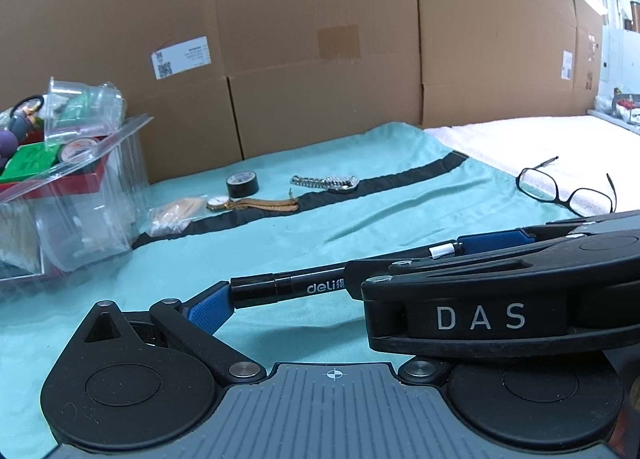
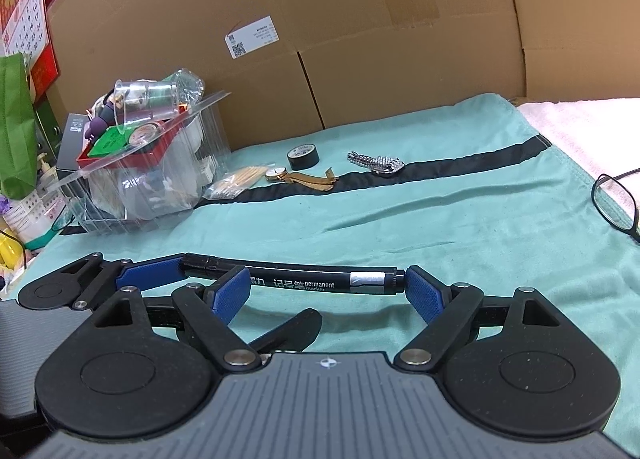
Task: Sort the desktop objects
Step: 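Lift the black marker with both tools toward the clear plastic bin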
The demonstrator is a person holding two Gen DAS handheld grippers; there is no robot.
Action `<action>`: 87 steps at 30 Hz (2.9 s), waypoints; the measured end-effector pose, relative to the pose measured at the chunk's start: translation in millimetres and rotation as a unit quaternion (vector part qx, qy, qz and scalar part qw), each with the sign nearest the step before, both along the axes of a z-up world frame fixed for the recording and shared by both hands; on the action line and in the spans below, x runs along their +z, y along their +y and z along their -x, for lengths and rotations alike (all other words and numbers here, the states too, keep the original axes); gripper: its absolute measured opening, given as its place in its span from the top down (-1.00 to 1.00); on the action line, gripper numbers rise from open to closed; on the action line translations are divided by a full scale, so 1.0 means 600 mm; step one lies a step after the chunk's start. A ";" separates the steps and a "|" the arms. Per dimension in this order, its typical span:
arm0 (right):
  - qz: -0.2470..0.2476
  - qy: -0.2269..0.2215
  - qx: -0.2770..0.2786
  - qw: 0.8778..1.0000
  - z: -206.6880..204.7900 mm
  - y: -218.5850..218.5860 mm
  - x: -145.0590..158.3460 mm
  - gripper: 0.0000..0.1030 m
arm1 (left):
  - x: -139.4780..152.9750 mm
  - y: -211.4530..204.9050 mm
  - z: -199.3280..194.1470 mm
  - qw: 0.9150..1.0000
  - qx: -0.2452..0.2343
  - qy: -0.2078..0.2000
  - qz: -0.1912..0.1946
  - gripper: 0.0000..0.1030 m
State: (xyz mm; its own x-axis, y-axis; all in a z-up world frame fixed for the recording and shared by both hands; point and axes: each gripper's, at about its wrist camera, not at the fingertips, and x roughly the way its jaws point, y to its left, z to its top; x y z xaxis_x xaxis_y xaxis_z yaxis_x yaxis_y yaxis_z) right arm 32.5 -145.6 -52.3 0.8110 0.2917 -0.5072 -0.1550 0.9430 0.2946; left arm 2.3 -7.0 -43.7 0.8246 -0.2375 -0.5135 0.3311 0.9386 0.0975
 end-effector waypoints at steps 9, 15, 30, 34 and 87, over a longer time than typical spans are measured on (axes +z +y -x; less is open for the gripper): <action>-0.003 -0.012 0.009 1.000 0.013 0.008 0.012 -0.70 | 0.013 0.011 0.020 1.000 0.007 -0.017 -0.001 -1.00; -0.003 -0.023 0.012 1.000 0.022 0.016 0.023 -0.70 | 0.026 0.015 0.035 0.999 0.011 -0.039 -0.013 -1.00; 0.013 -0.063 0.029 0.998 0.038 0.049 0.065 -0.71 | 0.062 0.050 0.057 0.997 0.031 -0.070 0.002 -1.00; 0.019 -0.072 0.038 0.996 0.035 0.062 0.076 -0.71 | 0.071 0.062 0.058 0.996 0.042 -0.075 0.008 -1.00; 0.017 -0.158 0.118 0.980 -0.047 0.290 0.223 -0.75 | 0.218 0.284 0.017 0.977 0.133 -0.165 -0.004 -1.00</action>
State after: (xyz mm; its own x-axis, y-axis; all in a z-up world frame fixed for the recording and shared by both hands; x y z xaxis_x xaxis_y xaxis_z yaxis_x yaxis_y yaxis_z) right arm 60.5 28.5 81.3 0.8412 0.4770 -0.2545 -0.4482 0.8785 0.1654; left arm -7.9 163.6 86.9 0.9777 0.0100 -0.2096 0.0255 0.9859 0.1656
